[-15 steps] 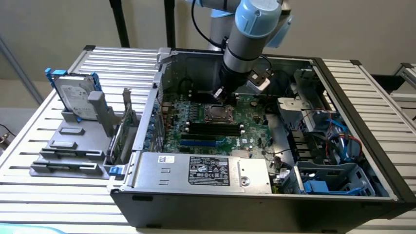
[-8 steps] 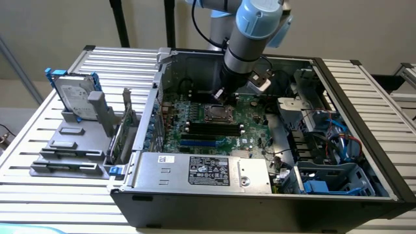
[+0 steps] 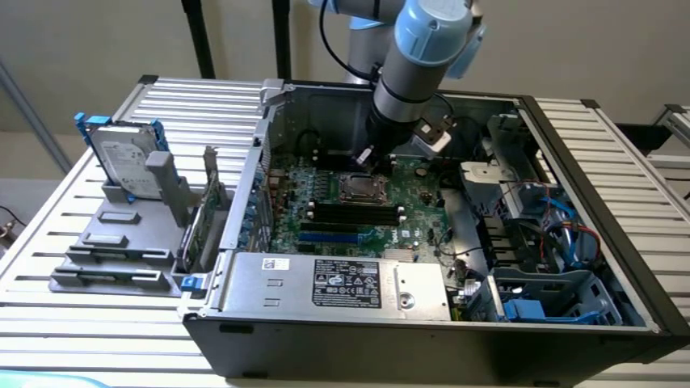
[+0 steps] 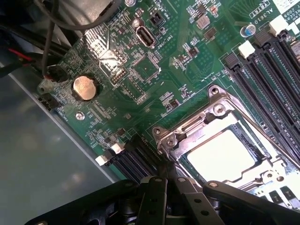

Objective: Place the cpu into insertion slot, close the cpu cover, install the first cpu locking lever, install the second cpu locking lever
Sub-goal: 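Install the first cpu locking lever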

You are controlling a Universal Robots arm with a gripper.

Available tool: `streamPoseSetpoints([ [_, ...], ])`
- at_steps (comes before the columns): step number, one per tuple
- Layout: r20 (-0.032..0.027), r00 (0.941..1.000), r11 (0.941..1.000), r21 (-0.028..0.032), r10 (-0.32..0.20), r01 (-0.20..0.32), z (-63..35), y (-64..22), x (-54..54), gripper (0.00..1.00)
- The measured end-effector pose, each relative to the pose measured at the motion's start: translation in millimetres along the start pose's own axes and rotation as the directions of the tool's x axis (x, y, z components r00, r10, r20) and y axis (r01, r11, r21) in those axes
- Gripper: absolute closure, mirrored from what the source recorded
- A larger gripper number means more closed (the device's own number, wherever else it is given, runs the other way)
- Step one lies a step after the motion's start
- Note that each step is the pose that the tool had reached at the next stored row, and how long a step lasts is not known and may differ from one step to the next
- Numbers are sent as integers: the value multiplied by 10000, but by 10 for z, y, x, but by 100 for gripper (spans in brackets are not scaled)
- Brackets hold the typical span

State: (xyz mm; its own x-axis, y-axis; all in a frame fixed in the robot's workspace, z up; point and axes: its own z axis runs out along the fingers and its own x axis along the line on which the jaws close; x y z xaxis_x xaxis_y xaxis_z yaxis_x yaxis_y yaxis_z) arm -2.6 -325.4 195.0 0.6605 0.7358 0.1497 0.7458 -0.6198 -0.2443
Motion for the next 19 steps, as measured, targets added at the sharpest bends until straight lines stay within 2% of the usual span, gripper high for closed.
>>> streamPoseSetpoints([
  [3, -19, 10000, 10000, 54, -13, 13, -5, 12, -12, 89],
  [5, -54, 10000, 9999, 102, -30, 30, -8, 19, -19, 89],
  [9, -186, 9998, 9997, 231, -73, 77, -13, 30, -29, 89],
  [12, -264, 9996, 9995, 301, -86, 94, -14, 37, -35, 89],
  [14, -289, 9995, 9994, 322, -90, 100, -14, 44, -42, 89],
  [19, -288, 9995, 9994, 323, -95, 104, -16, 56, -56, 89],
])
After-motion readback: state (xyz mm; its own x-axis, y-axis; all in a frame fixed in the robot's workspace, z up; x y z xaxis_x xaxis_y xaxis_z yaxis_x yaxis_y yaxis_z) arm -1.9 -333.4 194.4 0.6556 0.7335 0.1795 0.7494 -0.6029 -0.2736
